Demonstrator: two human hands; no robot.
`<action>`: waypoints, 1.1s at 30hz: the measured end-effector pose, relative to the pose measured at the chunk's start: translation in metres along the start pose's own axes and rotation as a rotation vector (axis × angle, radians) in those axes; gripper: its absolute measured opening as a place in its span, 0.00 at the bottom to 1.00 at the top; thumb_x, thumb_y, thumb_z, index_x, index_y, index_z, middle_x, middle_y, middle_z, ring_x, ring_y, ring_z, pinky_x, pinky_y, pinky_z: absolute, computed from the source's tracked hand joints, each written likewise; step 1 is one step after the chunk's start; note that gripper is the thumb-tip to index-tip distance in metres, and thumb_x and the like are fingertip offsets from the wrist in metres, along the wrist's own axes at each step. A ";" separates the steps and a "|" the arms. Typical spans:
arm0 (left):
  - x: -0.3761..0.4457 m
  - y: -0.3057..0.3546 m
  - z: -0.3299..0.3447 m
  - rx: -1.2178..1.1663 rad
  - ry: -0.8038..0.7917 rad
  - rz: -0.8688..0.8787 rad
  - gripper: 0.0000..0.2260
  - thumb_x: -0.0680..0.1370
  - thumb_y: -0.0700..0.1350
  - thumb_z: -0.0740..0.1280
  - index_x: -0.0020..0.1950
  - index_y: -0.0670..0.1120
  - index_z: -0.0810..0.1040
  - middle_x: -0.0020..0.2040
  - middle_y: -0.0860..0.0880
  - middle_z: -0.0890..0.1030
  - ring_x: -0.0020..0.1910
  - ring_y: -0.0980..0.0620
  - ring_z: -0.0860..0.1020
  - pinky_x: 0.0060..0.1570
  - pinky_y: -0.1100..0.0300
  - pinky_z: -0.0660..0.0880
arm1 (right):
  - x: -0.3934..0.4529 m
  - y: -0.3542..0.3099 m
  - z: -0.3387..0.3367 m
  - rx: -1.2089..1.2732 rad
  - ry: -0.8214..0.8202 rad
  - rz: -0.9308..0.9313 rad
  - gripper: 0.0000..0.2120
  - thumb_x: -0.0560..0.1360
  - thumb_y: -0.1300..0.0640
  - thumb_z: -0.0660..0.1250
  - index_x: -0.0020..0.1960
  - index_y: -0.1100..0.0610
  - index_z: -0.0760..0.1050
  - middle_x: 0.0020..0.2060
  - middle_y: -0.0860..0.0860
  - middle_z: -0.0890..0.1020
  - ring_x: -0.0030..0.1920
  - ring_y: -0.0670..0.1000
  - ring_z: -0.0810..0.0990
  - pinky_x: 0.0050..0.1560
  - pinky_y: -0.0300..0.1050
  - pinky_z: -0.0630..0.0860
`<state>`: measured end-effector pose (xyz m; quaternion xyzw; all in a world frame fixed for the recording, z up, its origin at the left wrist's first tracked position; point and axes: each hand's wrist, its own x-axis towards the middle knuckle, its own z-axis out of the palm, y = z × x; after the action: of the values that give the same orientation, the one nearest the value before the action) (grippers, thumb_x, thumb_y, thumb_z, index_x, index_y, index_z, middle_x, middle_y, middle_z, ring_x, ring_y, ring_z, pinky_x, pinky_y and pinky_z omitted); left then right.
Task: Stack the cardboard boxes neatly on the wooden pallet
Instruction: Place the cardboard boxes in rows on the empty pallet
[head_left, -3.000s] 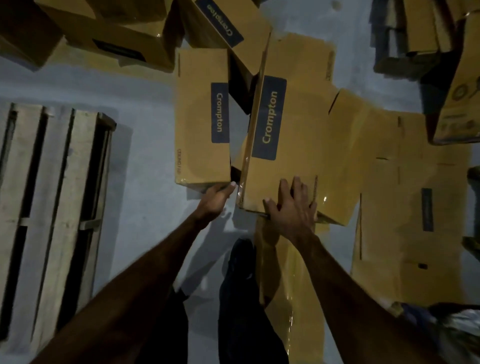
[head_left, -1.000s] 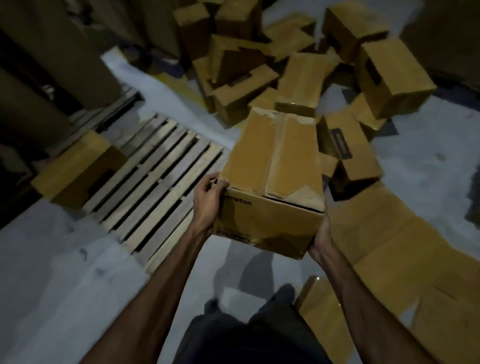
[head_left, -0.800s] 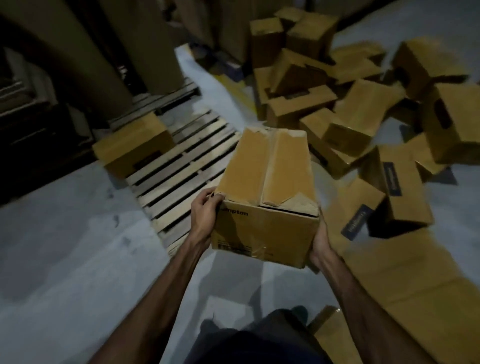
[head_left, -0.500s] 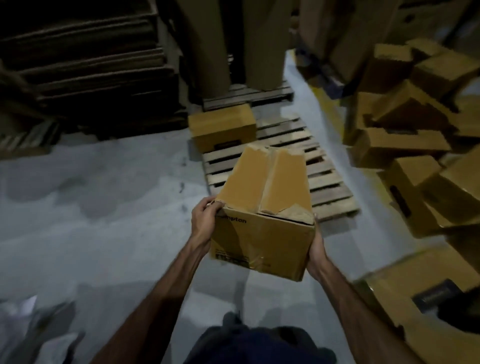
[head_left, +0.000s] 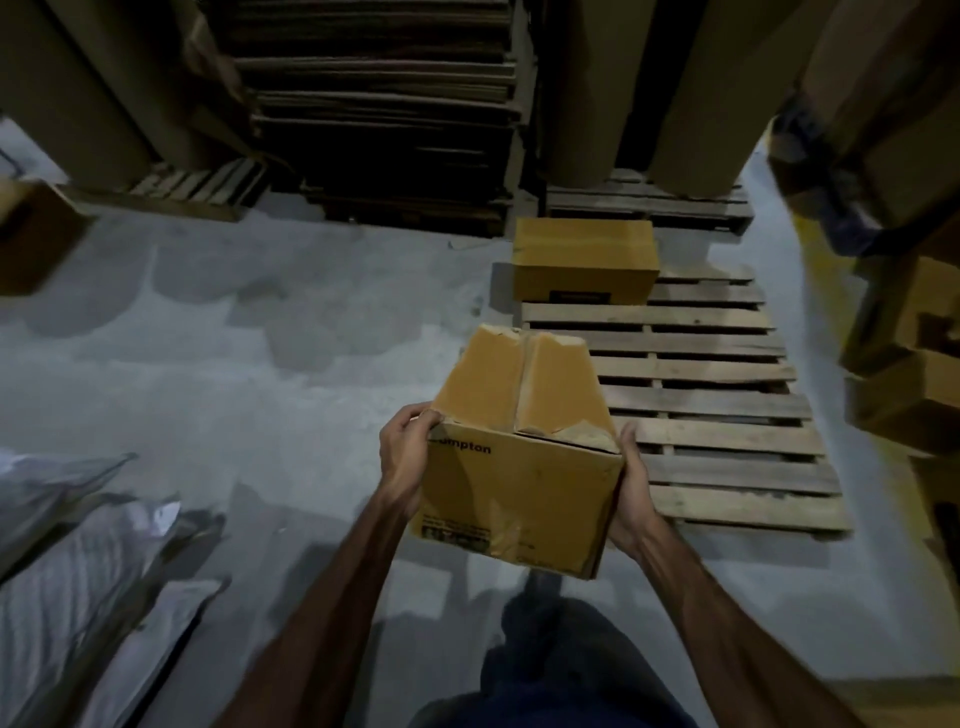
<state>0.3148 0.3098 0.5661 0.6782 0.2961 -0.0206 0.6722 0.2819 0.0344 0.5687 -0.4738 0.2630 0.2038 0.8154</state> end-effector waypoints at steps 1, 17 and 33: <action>0.013 0.001 0.000 0.015 0.007 -0.008 0.10 0.72 0.53 0.71 0.49 0.52 0.87 0.49 0.48 0.87 0.56 0.39 0.83 0.57 0.36 0.79 | 0.013 -0.003 0.005 -0.007 -0.017 0.005 0.41 0.79 0.26 0.52 0.71 0.58 0.78 0.64 0.65 0.82 0.64 0.68 0.81 0.67 0.68 0.76; 0.229 0.079 0.116 0.289 -0.148 -0.026 0.11 0.68 0.55 0.72 0.48 0.54 0.87 0.49 0.50 0.87 0.53 0.42 0.83 0.57 0.35 0.81 | 0.190 -0.072 0.011 0.177 0.182 0.025 0.33 0.71 0.48 0.69 0.73 0.64 0.73 0.57 0.65 0.83 0.52 0.63 0.82 0.53 0.57 0.80; 0.430 0.148 0.325 0.494 -0.715 0.030 0.13 0.69 0.51 0.72 0.50 0.51 0.88 0.52 0.49 0.87 0.57 0.45 0.83 0.61 0.40 0.80 | 0.322 -0.138 0.017 0.481 0.587 -0.102 0.32 0.66 0.48 0.73 0.69 0.56 0.77 0.58 0.62 0.84 0.54 0.63 0.81 0.54 0.59 0.77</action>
<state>0.8532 0.1823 0.4851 0.7732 0.0211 -0.3146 0.5503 0.6164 0.0119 0.4674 -0.3195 0.5017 -0.0488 0.8024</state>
